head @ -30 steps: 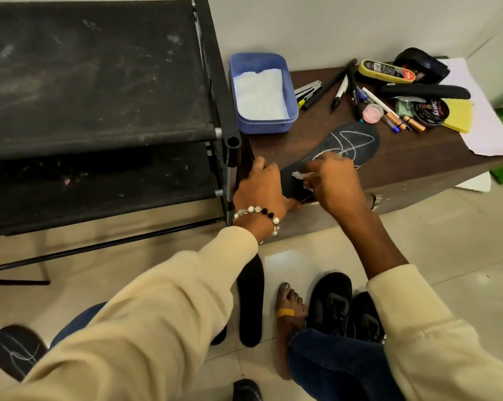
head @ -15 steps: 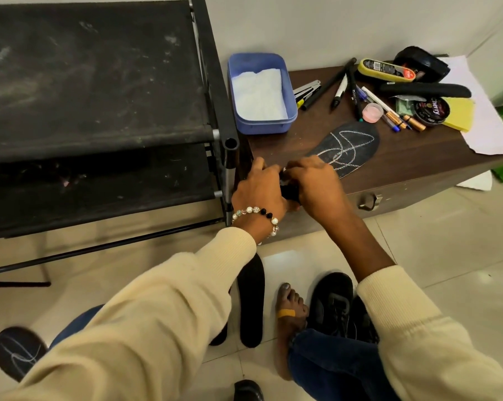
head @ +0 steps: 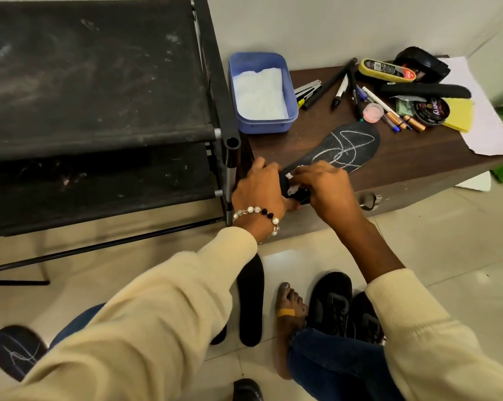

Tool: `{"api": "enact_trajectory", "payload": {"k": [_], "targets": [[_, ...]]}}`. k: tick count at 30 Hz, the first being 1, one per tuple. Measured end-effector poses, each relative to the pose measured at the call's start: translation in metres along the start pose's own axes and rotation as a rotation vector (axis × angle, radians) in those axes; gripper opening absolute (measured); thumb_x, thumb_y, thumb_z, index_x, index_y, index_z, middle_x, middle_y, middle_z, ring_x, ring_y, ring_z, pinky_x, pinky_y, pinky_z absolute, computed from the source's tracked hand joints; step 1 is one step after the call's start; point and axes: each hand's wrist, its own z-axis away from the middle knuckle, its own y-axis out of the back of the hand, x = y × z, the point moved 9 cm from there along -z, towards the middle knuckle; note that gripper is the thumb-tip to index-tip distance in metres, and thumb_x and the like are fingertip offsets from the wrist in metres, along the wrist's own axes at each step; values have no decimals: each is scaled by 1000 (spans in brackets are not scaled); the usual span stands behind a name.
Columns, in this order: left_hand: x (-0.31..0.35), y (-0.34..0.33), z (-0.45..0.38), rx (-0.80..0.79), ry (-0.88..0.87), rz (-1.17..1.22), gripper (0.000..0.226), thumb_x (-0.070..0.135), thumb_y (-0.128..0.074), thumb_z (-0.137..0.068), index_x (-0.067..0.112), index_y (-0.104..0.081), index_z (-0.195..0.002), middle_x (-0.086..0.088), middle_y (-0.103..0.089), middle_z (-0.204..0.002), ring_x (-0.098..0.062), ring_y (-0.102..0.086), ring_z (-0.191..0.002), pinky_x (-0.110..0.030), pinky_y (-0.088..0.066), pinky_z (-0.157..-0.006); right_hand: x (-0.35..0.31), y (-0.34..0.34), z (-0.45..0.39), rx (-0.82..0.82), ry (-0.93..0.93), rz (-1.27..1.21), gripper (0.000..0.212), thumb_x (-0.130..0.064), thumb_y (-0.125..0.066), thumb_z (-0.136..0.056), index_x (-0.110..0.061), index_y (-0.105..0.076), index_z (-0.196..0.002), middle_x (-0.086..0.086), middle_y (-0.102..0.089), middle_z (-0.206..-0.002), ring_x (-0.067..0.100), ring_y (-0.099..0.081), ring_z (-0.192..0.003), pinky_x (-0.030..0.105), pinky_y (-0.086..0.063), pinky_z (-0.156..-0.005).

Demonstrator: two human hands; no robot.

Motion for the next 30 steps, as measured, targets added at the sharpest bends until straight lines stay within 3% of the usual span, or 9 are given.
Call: {"api": "enact_trajectory", "payload": {"k": [5,8,10,13,15,18,20,26,30], "targets": [[0,-1,0,-25,8,-28,69,47,-85,-62,21,-57,-120,0,-45,-124,-29,-57,-104,-42,-54,-81,29,-2,-12,70,-208,39,31,-2,-50,-73,-4,-73,-94,13,-71,-95,36,-59,-93,36,-49,-74],[0,0,1,-7,4,-12,64,46,-84,-63,21,-59,-116,0,-47,-122,-30,-59,-100,-42,-54,-79,12,-12,-13,-16,-134,57,24,-5,-65,-72,-6,-73,-95,12,-70,-95,33,-60,-92,34,-48,-71],[0,2,0,16,-4,-13,55,42,-82,-68,21,-60,-114,0,-48,-121,-31,-60,-100,-43,-54,-78,-6,-13,-6,-29,-20,28,22,-1,-73,-63,-8,-75,-83,9,-71,-83,31,-64,-79,31,-51,-60],[0,2,-1,10,1,-15,59,44,-83,-66,21,-60,-116,1,-48,-121,-30,-60,-101,-42,-54,-79,-13,-1,7,9,87,-19,24,-2,-61,-54,-10,-76,-71,6,-72,-72,29,-66,-64,29,-52,-52],[0,0,-1,-16,11,-23,69,48,-85,-62,22,-59,-120,1,-47,-124,-29,-58,-104,-42,-53,-81,7,5,8,20,-6,-23,27,0,-59,-57,-8,-76,-77,9,-73,-77,31,-67,-69,32,-54,-58],[1,-1,-1,-31,12,-33,70,46,-85,-62,21,-57,-121,1,-45,-126,-28,-57,-105,-39,-52,-80,39,-1,-1,-13,-237,55,32,4,-58,-76,-7,-72,-103,16,-70,-101,36,-61,-96,38,-49,-80],[2,-1,0,-28,7,-39,68,45,-85,-63,20,-57,-120,0,-45,-126,-28,-57,-104,-38,-51,-78,37,-6,-9,5,-264,70,31,1,-53,-81,-4,-71,-106,19,-67,-102,36,-57,-100,40,-46,-83],[2,2,0,22,-5,-40,50,41,-79,-71,19,-61,-112,-1,-47,-119,-32,-60,-98,-40,-52,-74,-11,-7,-7,4,17,-17,25,-8,-57,-62,-8,-75,-79,9,-72,-78,30,-66,-76,29,-51,-58],[0,-1,-2,-22,4,-47,66,48,-83,-64,20,-59,-118,0,-46,-124,-30,-57,-103,-40,-52,-78,7,8,4,83,14,-68,27,-5,-55,-60,-10,-76,-76,7,-73,-75,30,-67,-66,33,-54,-58]]}}
